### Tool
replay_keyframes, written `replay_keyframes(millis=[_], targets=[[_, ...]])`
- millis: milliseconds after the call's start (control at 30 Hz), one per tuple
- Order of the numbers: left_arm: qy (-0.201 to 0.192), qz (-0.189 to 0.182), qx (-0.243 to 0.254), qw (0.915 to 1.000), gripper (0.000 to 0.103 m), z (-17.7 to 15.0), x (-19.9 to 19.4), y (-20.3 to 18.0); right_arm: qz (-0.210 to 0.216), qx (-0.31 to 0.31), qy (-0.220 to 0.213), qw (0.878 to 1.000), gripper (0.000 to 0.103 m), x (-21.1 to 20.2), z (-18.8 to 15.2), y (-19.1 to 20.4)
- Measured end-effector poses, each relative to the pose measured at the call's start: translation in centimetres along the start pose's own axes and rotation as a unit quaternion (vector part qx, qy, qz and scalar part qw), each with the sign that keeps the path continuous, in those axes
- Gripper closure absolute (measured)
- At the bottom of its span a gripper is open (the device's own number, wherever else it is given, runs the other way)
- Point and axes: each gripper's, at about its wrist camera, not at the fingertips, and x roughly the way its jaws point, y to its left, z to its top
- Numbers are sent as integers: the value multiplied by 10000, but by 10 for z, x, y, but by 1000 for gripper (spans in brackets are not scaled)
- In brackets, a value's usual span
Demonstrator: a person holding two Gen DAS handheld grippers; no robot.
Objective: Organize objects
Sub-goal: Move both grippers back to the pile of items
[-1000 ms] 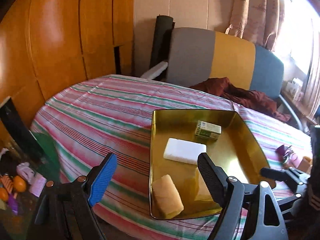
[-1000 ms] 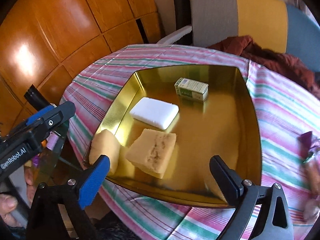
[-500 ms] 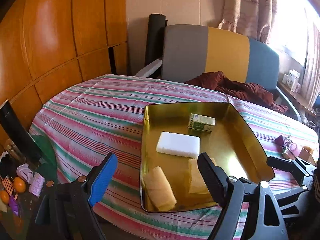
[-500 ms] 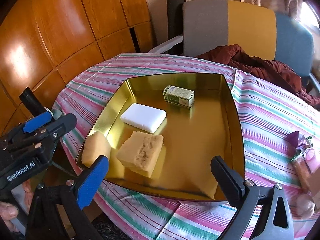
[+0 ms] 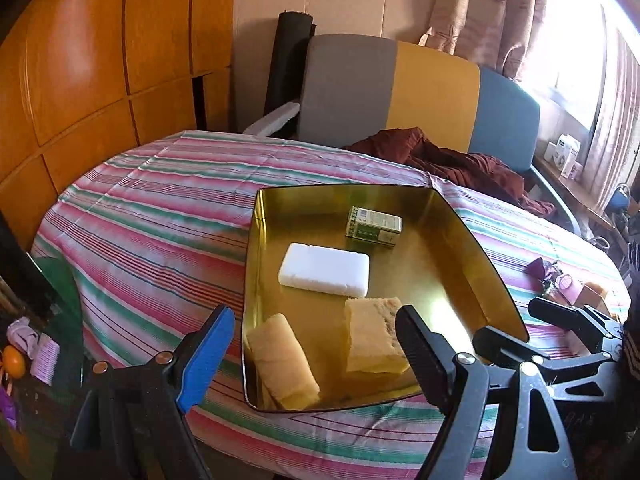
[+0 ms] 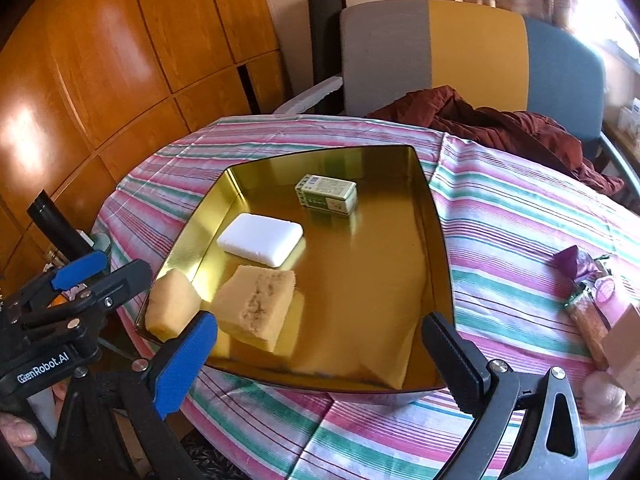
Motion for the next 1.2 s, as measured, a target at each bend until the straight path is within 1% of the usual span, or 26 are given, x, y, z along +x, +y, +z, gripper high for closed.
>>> replay_keyframes(millis=[200, 367, 467, 533, 600, 633, 700, 733, 800, 833, 867, 933, 967, 1000, 1100, 1200], targets=[[38, -168, 74, 9998, 18, 0, 1, -7, -117, 210, -17, 9997, 0, -4, -3, -18], [59, -387, 288, 9988, 16, 3, 1, -20, -304, 499, -69, 9983, 0, -14, -7, -48], [4, -617, 485, 9969, 13, 6, -1, -34, -496, 789, -143, 9955, 0, -28, -13, -75], [-23, -773, 652, 9949, 12, 8, -2, -44, -662, 1064, -197, 9919, 0, -42, -19, -100], [-93, -1031, 852, 9910, 6, 10, -4, -58, -853, 1304, -242, 9875, 0, -56, -25, -125], [-100, -1157, 1001, 9882, 1, 11, -5, -68, -980, 1428, -262, 9845, 0, -64, -28, -139], [-150, -1303, 1233, 9837, 0, 13, -7, -84, -1211, 1636, -315, 9786, 0, -81, -35, -164], [-129, -1427, 1344, 9805, 0, 14, -6, -94, -1321, 1724, -337, 9756, 0, -89, -37, -177], [36, -1750, 1463, 9736, 0, 16, -2, -112, -1546, 1904, -384, 9687, 0, -107, -42, -203], [134, -1938, 1544, 9687, 0, 18, 1, -124, -1665, 1991, -404, 9649, 0, -116, -45, -216], [184, -2040, 1631, 9651, 0, 18, 3, -133, -1759, 2050, -421, 9619, 0, -122, -46, -226], [222, -2172, 1905, 9571, 0, 18, 3, -156, -1961, 2195, -468, 9545, 0, -138, -50, -251], [269, -2248, 2105, 9510, 0, 18, 3, -171, -2034, 2253, -494, 9516, 0, -145, -52, -261], [313, -2292, 2236, 9468, 0, 18, 4, -181, -2103, 2310, -519, 9485, 0, -151, -54, -272], [410, -2427, 2649, 9323, 3, 20, 5, -220, -2309, 2470, -597, 9392, 0, -166, -61, -298], [444, -2568, 3170, 9119, 8, 22, 6, -262, -2333, 2714, -711, 9311, 0, -176, -72, -322]])
